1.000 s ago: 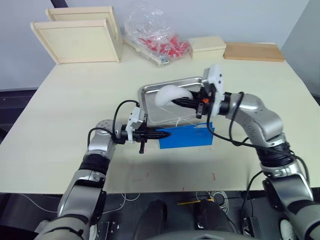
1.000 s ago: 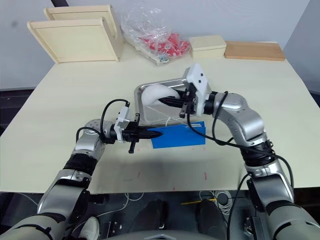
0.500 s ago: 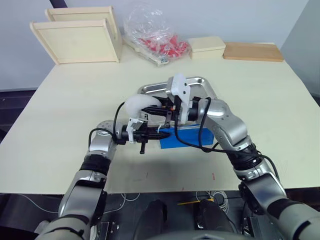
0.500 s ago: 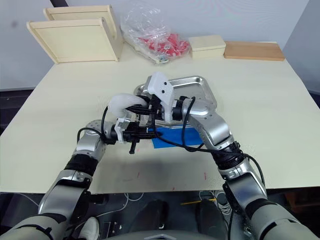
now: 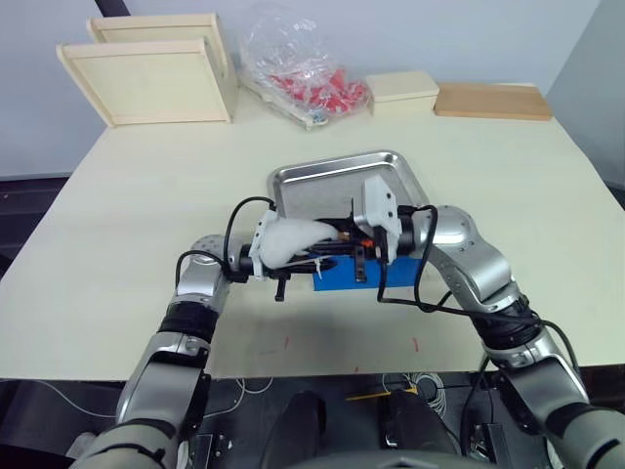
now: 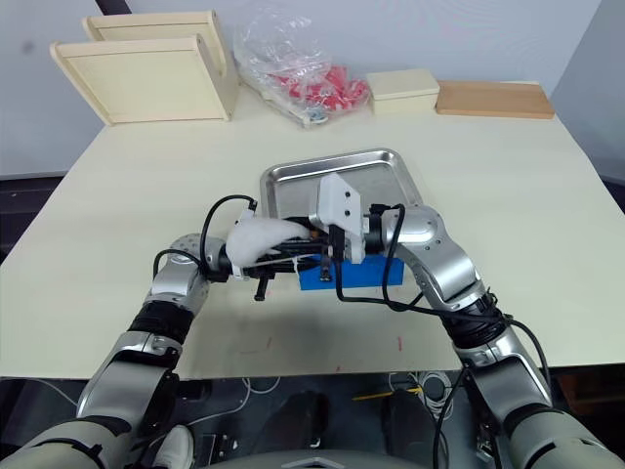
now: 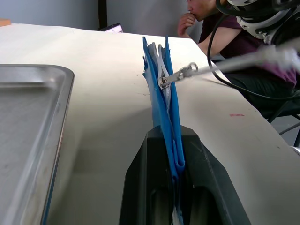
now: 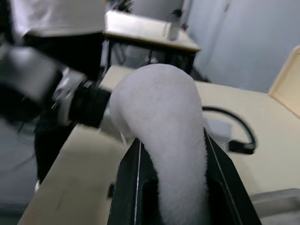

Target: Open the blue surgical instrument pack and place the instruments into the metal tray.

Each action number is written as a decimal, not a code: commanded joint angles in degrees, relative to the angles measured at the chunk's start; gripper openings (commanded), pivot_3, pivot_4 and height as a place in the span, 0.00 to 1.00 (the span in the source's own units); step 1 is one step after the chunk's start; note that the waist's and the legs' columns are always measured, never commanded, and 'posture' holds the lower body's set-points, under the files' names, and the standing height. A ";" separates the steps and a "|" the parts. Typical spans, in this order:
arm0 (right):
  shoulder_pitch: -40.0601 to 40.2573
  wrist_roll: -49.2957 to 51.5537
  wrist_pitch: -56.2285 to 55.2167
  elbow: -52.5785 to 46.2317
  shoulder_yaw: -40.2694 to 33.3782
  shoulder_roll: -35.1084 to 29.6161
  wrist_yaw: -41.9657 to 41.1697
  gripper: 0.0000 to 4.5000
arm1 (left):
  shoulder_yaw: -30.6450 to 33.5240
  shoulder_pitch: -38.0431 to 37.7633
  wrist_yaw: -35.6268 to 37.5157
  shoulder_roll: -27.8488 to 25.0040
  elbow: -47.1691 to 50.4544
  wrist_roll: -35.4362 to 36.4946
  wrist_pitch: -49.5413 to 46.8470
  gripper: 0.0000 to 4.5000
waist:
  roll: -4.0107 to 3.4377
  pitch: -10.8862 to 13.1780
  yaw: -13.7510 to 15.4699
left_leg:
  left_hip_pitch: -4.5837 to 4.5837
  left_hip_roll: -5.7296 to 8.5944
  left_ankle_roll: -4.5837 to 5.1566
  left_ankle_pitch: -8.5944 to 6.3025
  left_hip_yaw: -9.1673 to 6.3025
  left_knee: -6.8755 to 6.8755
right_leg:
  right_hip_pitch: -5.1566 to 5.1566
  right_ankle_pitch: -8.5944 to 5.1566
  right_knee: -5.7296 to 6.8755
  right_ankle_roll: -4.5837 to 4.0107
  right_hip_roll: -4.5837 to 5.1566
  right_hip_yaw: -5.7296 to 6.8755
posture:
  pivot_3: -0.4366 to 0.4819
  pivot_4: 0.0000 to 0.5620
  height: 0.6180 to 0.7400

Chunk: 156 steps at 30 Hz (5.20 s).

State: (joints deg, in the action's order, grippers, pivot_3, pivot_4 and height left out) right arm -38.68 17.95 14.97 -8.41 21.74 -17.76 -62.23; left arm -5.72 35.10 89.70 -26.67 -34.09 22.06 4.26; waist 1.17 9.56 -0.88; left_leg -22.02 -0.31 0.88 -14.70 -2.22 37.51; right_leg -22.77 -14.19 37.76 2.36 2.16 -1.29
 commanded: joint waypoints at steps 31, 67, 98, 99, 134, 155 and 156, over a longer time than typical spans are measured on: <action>11.33 6.58 4.16 9.05 -13.23 -14.76 -6.17 0.97 | -1.91 -0.29 2.80 -1.07 -2.12 -0.84 3.08 0.00 | 0.04 -0.02 0.08 | 0.03 -0.04 0.00 0.00 0.16 0.00 | 0.01 0.00 -0.07 0.01 -0.03 -0.17 | 0.48 0.27 1.00; 11.12 6.41 -0.71 15.74 -16.30 -13.09 -9.39 0.00 | 1.12 -3.21 0.50 -5.40 0.24 -1.56 -2.15 0.88 | 0.02 0.01 0.20 | -0.03 -0.06 0.00 0.00 0.09 0.00 | -0.02 0.00 -0.07 0.01 -0.03 -0.10 | 0.48 0.27 1.00; 10.92 4.95 -3.06 17.79 -17.06 -12.68 -9.01 0.00 | -7.78 -30.06 -18.07 -8.83 44.25 -4.07 -15.77 0.94 | -0.10 0.10 0.11 | 0.08 -0.18 0.00 0.00 0.25 -0.07 | 0.00 0.00 -0.09 0.00 0.11 -0.23 | 0.48 0.27 1.00; 10.92 4.86 -3.18 17.84 -16.98 -12.69 -9.06 0.00 | -7.61 -29.85 -17.83 -8.53 44.09 -3.37 -15.93 0.88 | -0.10 0.10 0.12 | 0.08 -0.18 0.00 0.00 0.25 -0.07 | 0.00 0.00 -0.09 0.00 0.11 -0.23 | 0.48 0.27 1.00; 11.24 4.63 -4.55 17.70 -17.37 -9.69 -7.98 0.00 | 11.82 -14.56 -10.25 -28.10 19.96 0.52 -14.34 0.02 | -0.12 0.17 -0.02 | 0.05 -0.21 0.00 0.00 0.25 -0.11 | -0.03 -0.01 -0.14 -0.01 0.03 -0.19 | 0.48 0.27 1.00; 11.96 6.29 -3.81 16.23 -18.65 -9.87 -7.28 0.00 | 8.67 -21.20 -16.37 -28.10 16.50 -6.04 -16.47 0.02 | -0.11 0.17 -0.01 | 0.06 -0.21 0.00 -0.01 0.24 -0.11 | -0.03 0.00 -0.10 0.00 0.06 -0.20 | 0.48 0.27 1.00; 11.96 6.58 -3.60 16.05 -18.75 -9.82 -7.19 0.00 | 8.32 -21.32 -16.93 -27.68 16.14 -6.54 -16.13 0.02 | -0.11 0.17 -0.01 | 0.08 -0.20 0.00 -0.01 0.25 -0.11 | -0.03 0.00 -0.10 0.00 0.07 -0.21 | 0.48 0.27 1.00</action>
State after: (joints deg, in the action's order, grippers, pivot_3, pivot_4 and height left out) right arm -26.61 22.47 11.29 9.98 5.83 -27.18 -69.67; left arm 4.23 15.44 73.52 -54.12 -16.59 18.67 -11.32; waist 1.05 9.73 -0.89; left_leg -21.94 -0.51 0.87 -14.71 -1.98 37.40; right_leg -22.80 -14.19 37.66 2.36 2.23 -1.49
